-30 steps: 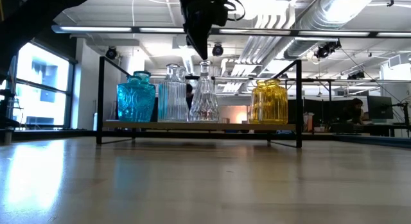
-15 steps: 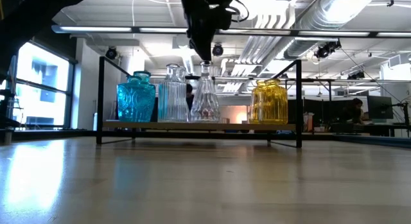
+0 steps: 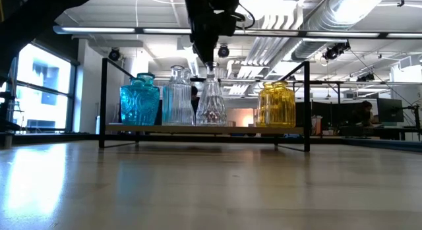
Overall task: Sort vases onto shelf
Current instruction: Put the transparent vase on the shelf
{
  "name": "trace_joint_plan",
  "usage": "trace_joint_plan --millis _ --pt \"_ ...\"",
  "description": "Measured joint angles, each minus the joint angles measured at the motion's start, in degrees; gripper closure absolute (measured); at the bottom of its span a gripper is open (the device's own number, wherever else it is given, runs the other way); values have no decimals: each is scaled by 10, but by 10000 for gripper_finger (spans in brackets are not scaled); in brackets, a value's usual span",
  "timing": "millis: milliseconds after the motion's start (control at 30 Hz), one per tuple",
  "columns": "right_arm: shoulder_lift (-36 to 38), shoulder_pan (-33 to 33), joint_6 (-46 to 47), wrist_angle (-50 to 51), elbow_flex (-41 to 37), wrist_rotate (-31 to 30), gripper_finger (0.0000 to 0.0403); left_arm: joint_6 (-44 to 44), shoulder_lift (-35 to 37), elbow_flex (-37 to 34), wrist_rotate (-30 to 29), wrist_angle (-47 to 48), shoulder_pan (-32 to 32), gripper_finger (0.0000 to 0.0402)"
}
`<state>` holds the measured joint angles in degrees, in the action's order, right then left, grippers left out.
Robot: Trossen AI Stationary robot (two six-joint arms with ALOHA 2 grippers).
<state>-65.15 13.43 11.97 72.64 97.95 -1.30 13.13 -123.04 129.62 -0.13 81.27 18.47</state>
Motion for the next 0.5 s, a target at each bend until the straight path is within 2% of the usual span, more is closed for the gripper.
trace_joint_plan --millis 500 --pt "0 0 7 0 0 0 267 -6 0 0 24 21 -4 401"
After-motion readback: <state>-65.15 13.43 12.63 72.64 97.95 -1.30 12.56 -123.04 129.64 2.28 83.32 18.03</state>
